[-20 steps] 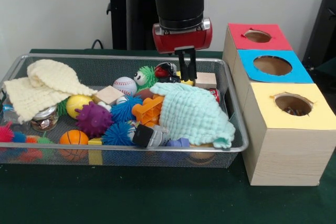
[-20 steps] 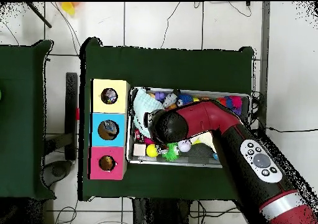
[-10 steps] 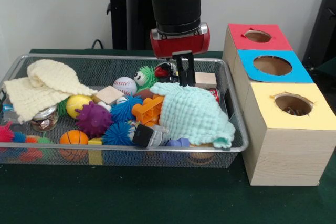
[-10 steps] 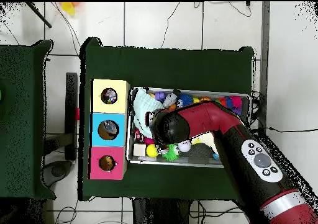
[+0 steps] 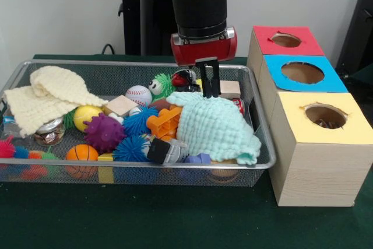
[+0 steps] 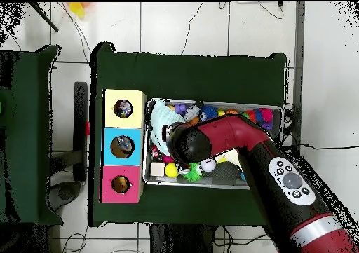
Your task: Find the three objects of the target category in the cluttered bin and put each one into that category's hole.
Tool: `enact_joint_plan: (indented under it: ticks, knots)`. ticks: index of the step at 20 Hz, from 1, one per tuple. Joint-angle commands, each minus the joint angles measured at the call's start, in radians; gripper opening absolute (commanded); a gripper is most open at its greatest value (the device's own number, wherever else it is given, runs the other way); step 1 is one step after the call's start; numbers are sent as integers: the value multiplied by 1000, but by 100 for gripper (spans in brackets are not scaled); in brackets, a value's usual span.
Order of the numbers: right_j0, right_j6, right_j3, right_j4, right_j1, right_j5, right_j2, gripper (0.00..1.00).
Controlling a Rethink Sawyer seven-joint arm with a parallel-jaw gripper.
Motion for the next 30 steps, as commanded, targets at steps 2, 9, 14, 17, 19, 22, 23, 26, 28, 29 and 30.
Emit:
enact_joint_plan:
  ticks: [2,9,14,17,19,22,23,26,28,29,30]
  knots:
    - [161,186,86,-14,-41,-87,-122,0]
    - [267,291,121,48,-57,-177,-230,100]
    - [328,239,95,39,-87,-163,-312,100]
    - [338,218,87,63,-86,-171,-333,100]
    - [344,207,85,75,-86,-177,-342,100]
    - [354,192,70,101,-87,-151,-354,100]
    - [357,186,70,105,-90,-152,-359,100]
    - [361,174,72,119,-89,-158,-370,100]
    - [370,173,65,118,-83,-164,-385,100]
    - [379,178,56,113,-74,-171,-398,100]
    - [387,178,44,108,-65,-172,-409,100]
